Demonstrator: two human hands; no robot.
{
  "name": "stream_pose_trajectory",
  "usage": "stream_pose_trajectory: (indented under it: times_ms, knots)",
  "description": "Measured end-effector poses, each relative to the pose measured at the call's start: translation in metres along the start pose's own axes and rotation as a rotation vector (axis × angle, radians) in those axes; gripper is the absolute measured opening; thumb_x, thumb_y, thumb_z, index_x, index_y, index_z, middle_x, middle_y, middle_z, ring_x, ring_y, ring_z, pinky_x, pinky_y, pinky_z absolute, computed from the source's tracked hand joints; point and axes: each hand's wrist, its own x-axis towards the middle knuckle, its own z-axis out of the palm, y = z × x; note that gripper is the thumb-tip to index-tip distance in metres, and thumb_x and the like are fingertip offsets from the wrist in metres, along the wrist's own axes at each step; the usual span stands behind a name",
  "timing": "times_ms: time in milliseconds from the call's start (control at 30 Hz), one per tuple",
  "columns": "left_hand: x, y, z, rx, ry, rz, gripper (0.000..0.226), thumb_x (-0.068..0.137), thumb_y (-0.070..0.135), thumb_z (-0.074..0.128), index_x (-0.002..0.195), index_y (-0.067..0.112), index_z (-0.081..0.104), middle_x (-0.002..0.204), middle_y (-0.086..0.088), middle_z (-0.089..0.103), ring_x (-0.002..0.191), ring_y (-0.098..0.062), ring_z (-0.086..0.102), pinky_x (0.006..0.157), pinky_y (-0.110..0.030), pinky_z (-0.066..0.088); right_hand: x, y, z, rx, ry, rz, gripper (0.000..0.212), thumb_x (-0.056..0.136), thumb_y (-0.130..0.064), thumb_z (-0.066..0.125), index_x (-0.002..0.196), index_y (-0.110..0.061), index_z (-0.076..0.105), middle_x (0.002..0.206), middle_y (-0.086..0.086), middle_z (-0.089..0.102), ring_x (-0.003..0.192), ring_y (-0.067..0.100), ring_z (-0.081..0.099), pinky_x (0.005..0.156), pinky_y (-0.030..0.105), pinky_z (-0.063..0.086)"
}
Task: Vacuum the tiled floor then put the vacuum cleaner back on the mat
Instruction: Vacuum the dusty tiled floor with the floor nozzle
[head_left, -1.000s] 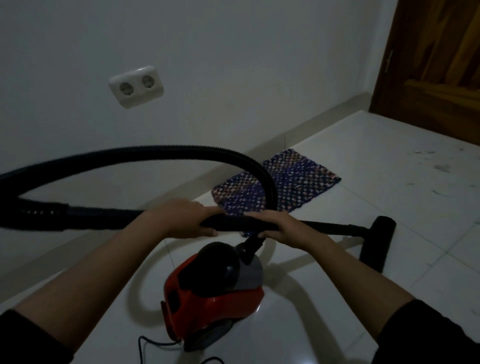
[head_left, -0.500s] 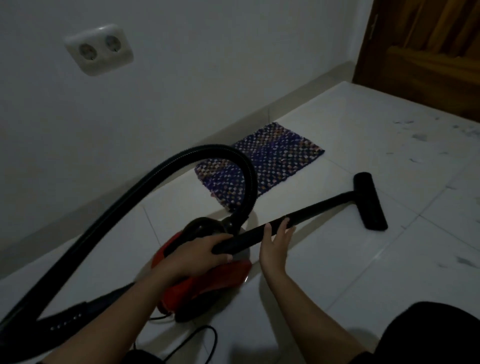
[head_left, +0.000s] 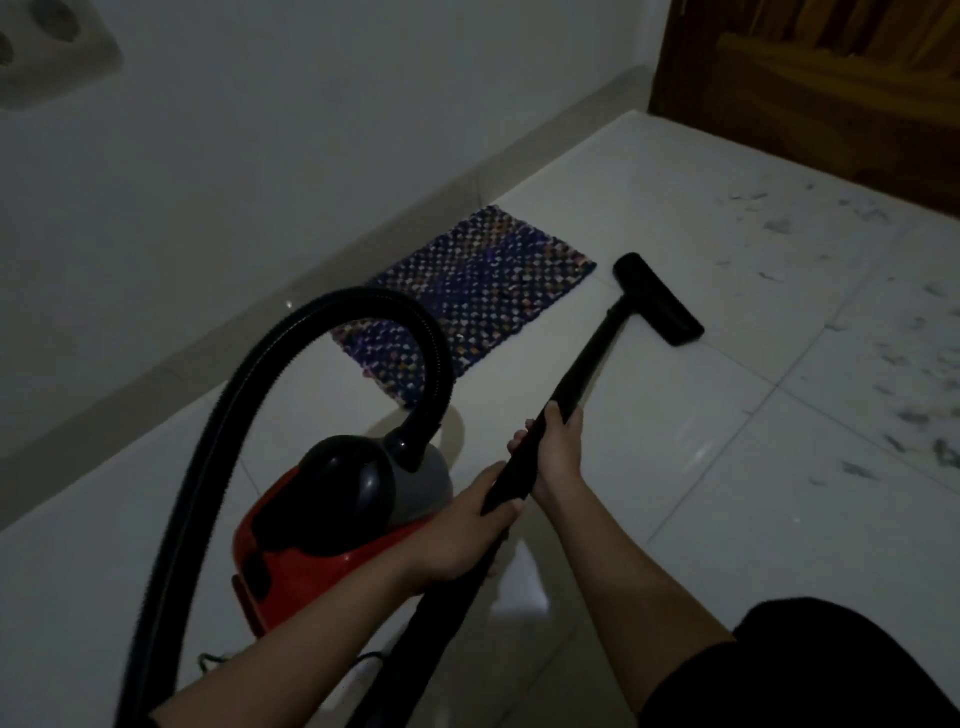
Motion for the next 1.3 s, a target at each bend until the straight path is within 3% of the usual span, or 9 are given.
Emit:
stream_pose_trajectory:
  times_ms: [133,500,767,833,900,1000,1133,1300]
  knots:
    - [0.000,0.023,0.009,-0.131,-0.015,-0.035,0.033,0.100,0.026,0.043,0.132,0.034,0.037,0.076,-0.008,0.050,0.047,-0.013,0.052,0.046,-0.027,0.046,0.002,-0.027,0.001,-0.163,0.044,0.019,0.036,0.103,-0.019,0.039,0.139,-0.020,0.035,0.069,0.007,0.043,0.047,0.017,0.042,0.041,0.024,0.042]
    - [-0.071,0.117,0.030,-0.284,-0.107,-0.187,0.026,0.099,0.029,0.044,0.122,0.040,0.041,0.076,-0.006,0.053,0.044,-0.012,0.052,0.045,-0.025,0.045,-0.074,-0.099,-0.001,-0.374,0.199,0.175,0.042,0.102,-0.018,0.040,0.143,-0.021,0.032,0.064,0.008,0.045,0.045,0.019,0.045,0.042,0.026,0.043]
    - [-0.128,0.184,0.037,-0.263,-0.221,-0.269,0.028,0.100,0.024,0.044,0.126,0.032,0.041,0.071,-0.006,0.050,0.041,-0.011,0.049,0.044,-0.025,0.045,-0.151,-0.154,-0.004,-0.333,0.303,0.220,0.026,0.102,-0.016,0.039,0.128,-0.020,0.041,0.065,0.007,0.045,0.047,0.019,0.044,0.046,0.029,0.044]
    - [-0.135,0.192,0.037,-0.273,-0.236,-0.255,0.023,0.100,0.023,0.043,0.118,0.037,0.043,0.072,-0.005,0.049,0.042,-0.011,0.048,0.044,-0.025,0.044,-0.158,-0.160,-0.003,-0.324,0.326,0.213,0.028,0.102,-0.017,0.039,0.130,-0.021,0.040,0.065,0.007,0.046,0.047,0.019,0.045,0.046,0.028,0.044]
    - [-0.140,0.193,0.036,-0.249,-0.237,-0.243,0.024,0.100,0.022,0.042,0.114,0.042,0.042,0.073,-0.005,0.049,0.044,-0.011,0.047,0.045,-0.024,0.044,-0.163,-0.160,-0.001,-0.317,0.340,0.204,0.030,0.103,-0.017,0.039,0.132,-0.021,0.038,0.066,0.007,0.046,0.048,0.018,0.045,0.045,0.028,0.043]
    - [-0.150,0.182,0.031,-0.228,-0.202,-0.243,0.032,0.100,0.022,0.042,0.128,0.038,0.037,0.073,-0.003,0.051,0.045,-0.011,0.047,0.044,-0.025,0.044,-0.174,-0.153,0.007,-0.276,0.332,0.199,0.030,0.103,-0.018,0.039,0.131,-0.026,0.036,0.069,0.007,0.048,0.051,0.018,0.046,0.046,0.028,0.043]
    - [-0.166,0.175,0.019,-0.203,-0.222,-0.210,0.028,0.100,0.020,0.042,0.111,0.046,0.038,0.071,-0.004,0.051,0.046,-0.009,0.048,0.043,-0.020,0.045,-0.196,-0.145,0.019,-0.164,0.318,0.183,0.029,0.102,-0.015,0.041,0.120,-0.035,0.032,0.071,0.008,0.048,0.052,0.017,0.045,0.047,0.027,0.043]
    - [-0.189,0.162,-0.001,-0.154,-0.242,-0.232,0.030,0.099,0.018,0.044,0.119,0.039,0.036,0.072,-0.007,0.053,0.049,-0.012,0.049,0.042,-0.020,0.044,-0.223,-0.124,0.032,-0.070,0.372,0.193,0.024,0.102,-0.014,0.042,0.114,-0.034,0.035,0.073,0.009,0.048,0.053,0.016,0.045,0.046,0.026,0.043]
